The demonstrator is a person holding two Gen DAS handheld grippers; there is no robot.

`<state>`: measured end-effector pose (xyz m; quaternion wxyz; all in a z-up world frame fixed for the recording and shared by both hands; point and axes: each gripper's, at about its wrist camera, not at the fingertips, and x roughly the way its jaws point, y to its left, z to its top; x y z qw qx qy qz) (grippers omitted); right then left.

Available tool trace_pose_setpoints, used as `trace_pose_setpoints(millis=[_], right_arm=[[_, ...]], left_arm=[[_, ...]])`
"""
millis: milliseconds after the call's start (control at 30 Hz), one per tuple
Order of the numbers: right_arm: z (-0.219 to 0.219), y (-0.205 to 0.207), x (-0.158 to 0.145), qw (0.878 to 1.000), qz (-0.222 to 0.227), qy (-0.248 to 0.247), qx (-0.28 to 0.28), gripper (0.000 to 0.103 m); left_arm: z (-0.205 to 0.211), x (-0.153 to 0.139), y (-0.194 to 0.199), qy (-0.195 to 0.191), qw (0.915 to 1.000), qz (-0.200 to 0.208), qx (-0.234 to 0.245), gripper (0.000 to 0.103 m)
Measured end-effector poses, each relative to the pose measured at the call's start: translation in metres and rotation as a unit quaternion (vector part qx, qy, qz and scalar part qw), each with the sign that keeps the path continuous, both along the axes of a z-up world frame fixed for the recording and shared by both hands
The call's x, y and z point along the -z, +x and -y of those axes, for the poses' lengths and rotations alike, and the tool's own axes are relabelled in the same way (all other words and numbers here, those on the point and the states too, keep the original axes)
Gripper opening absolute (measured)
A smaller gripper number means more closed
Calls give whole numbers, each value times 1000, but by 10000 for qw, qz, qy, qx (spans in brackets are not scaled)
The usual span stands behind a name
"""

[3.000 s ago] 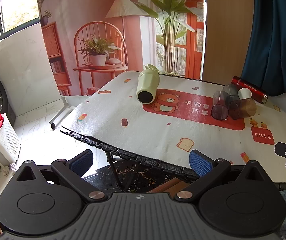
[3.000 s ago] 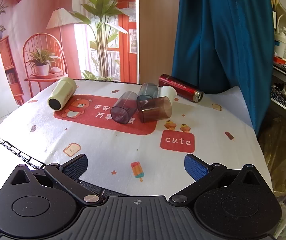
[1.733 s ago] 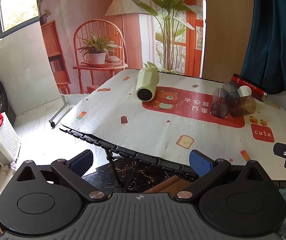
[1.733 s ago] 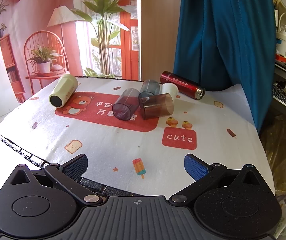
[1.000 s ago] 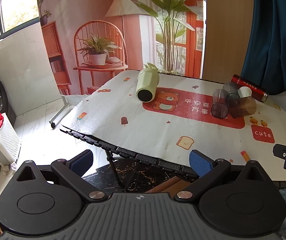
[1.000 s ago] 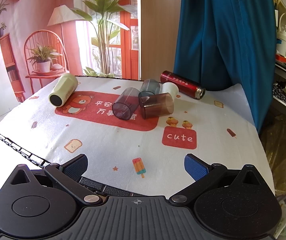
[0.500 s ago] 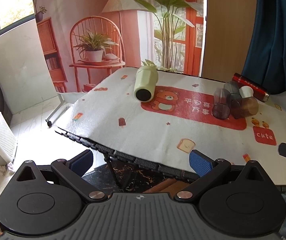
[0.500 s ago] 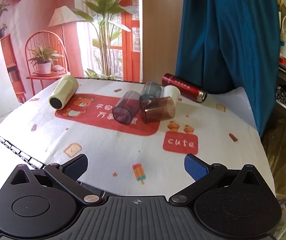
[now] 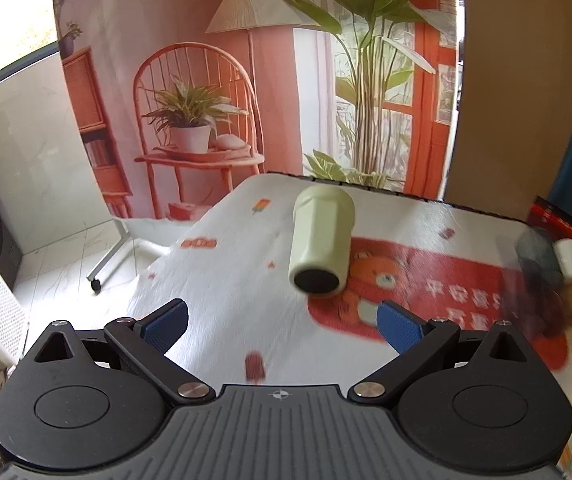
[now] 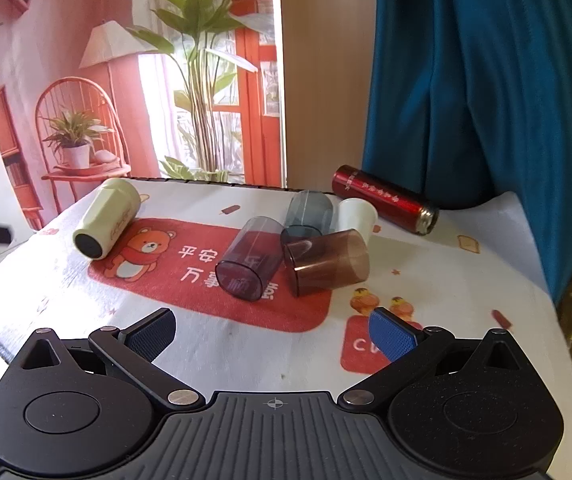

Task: Flip cup upright
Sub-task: 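Move the left gripper to the pale green cup lying on its side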

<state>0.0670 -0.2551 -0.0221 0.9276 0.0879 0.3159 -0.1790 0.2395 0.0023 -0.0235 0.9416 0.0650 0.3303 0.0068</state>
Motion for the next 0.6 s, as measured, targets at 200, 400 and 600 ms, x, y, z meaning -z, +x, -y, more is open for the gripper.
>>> trace_pose_setpoints(millis=[200, 400, 600], right_arm=[[16, 25, 21, 9997, -189, 140, -55, 103], [26, 40, 43, 9988, -419, 262, 42, 103], [37, 61, 57, 9976, -597, 335, 85, 103]], left_arm=[[14, 35, 91, 79, 9999, -28, 128, 96], [29, 68, 152, 112, 9995, -90, 281, 96], [28, 93, 190, -40, 9991, -324, 260, 96]])
